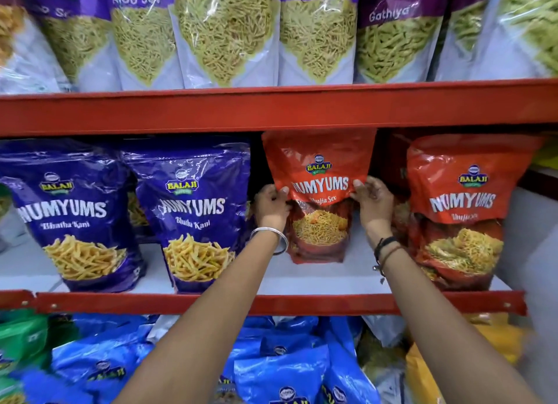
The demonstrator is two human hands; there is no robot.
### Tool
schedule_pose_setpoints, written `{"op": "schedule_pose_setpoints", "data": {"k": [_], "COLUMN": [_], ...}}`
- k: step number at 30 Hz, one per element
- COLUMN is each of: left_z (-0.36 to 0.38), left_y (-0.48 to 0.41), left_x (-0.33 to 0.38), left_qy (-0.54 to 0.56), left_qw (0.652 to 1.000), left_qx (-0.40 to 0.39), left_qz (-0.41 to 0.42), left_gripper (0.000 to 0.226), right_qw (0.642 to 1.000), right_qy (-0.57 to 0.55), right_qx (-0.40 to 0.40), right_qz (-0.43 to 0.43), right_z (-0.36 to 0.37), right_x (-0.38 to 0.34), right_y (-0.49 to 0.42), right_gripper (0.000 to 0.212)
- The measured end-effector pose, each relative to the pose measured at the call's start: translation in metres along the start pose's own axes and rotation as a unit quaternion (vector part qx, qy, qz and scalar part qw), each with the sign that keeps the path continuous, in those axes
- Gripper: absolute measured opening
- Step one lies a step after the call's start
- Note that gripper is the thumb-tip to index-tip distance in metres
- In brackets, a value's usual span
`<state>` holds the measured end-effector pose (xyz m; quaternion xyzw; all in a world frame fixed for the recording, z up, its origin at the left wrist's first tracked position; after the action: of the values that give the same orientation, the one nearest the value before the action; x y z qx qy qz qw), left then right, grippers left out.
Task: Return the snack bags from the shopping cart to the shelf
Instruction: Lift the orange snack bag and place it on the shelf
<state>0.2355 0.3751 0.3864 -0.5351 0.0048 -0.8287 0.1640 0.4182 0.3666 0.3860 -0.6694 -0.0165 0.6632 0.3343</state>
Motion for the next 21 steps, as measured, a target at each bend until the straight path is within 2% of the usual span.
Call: {"op": "schedule_pose_setpoints", "data": {"k": [2, 5, 8, 11, 14, 18, 21], "left_z": [-0.005, -0.017, -0.024, -0.025, -0.024, -0.031, -0.036], "left_y": [0.004, 0.035, 0.059, 0.062, 0.064, 0.081, 0.098], "left_x": [-0.008, -0.018, -0.035, -0.041, -0.039, -0.032, -0.024], "left_qy": [-0.045, -0.096, -0.155, -0.167, -0.185, -0.202, -0.209], "left_qw": [0.998, 0.990, 0.980, 0.969, 0.963, 0.957, 0.953], "left_qx": [0.018, -0.006, -0.117, -0.180, -0.195, -0.206, -0.219], "left_qz": [0.046, 0.100, 0.043, 0.006, -0.003, 0.013, 0.021], "left_gripper": [0.008, 0.036, 0.055, 0.064, 0.065, 0.070, 0.073], "right_qw": [0.999, 0.998, 0.978, 0.960, 0.955, 0.946, 0.951], "right_qy": [-0.024, 0.011, 0.092, 0.091, 0.121, 0.162, 0.149], "right_qx": [0.018, 0.003, -0.111, -0.191, -0.195, -0.193, -0.185], "right_qz": [0.034, 0.061, 0.150, 0.186, 0.190, 0.202, 0.198], "right_z": [-0.003, -0.014, -0.014, -0.007, -0.011, -0.027, -0.034], "right_x": [0.007, 0.012, 0.011, 0.008, 0.002, -0.005, -0.017], "right_y": [0.005, 0.036, 0.060, 0.065, 0.069, 0.084, 0.097], "right_gripper": [0.022, 0.033, 0.056, 0.064, 0.075, 0.109, 0.105]}}
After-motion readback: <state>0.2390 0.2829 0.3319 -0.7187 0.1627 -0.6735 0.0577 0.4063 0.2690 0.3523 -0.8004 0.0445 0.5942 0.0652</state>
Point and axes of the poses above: each hand's wrist, its own y-axis away from the middle knuckle, its own z-axis out of the palm, x = y × z, the point moved 1 cm from there along -y, towards the middle knuckle, and after that the axes turned 10 degrees about y, right-handed, at the moved point
